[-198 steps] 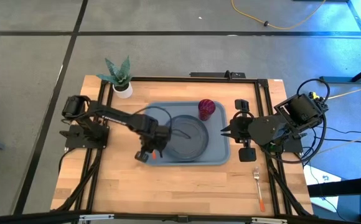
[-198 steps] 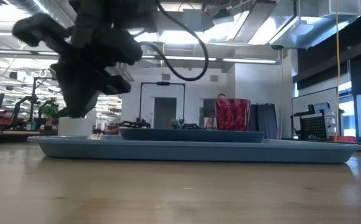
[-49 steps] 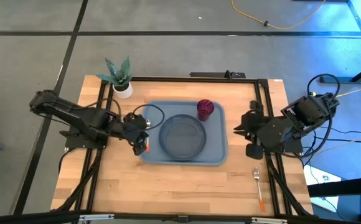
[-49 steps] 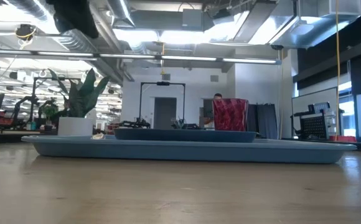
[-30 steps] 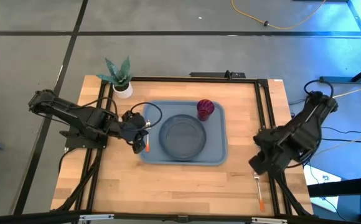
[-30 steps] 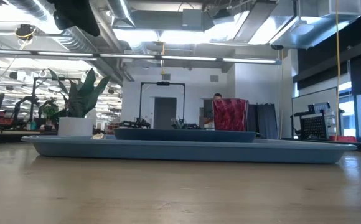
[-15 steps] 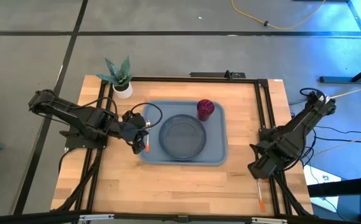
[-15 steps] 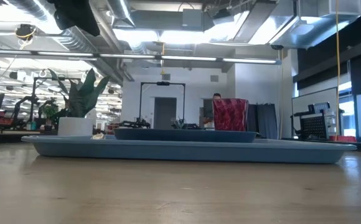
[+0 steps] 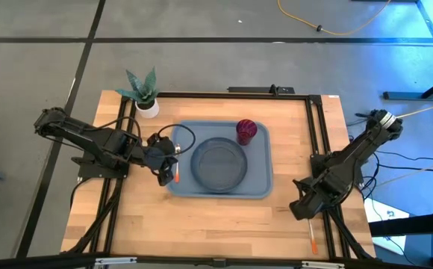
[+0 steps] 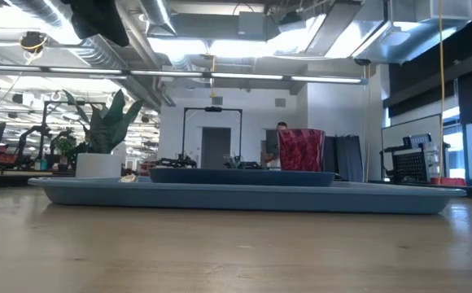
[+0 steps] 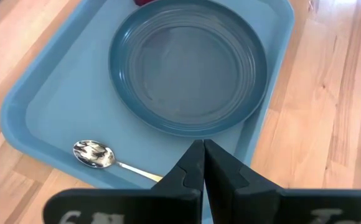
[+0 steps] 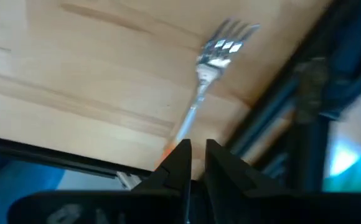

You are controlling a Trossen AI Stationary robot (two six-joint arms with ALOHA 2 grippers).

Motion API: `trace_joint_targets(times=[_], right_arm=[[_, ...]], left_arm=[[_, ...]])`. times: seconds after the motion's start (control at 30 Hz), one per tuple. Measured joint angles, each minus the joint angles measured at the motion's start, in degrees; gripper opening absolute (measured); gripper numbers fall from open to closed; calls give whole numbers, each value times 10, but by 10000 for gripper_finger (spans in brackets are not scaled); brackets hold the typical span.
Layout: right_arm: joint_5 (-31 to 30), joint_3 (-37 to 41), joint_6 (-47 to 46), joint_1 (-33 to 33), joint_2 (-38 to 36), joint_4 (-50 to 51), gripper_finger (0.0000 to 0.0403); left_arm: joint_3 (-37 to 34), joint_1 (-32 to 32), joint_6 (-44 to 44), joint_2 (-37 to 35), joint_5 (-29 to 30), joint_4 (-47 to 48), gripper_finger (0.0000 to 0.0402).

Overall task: Pick and place plate/cup/fork/spoon on tray
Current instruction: Put the orange fork on the blue tray

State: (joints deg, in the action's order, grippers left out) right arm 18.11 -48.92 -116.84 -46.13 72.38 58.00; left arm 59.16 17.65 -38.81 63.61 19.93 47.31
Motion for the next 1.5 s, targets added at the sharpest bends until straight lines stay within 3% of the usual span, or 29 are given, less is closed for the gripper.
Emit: trace_joint_targets(times=[0.23, 0.6, 1.33, 1.5], right_arm=[[0, 85, -82, -15, 0, -134, 49], [1, 131, -192, -68, 0, -208, 49], [-19, 185, -192, -76, 0, -281, 49], [2, 185, -195, -83, 14, -282, 49]], left_arm=[[0, 0, -1, 0, -1, -1, 0], [0, 0, -15, 0, -1, -3, 0], [0, 0, -31, 0, -16, -4, 0], [0, 0, -31, 0, -16, -4, 0]])
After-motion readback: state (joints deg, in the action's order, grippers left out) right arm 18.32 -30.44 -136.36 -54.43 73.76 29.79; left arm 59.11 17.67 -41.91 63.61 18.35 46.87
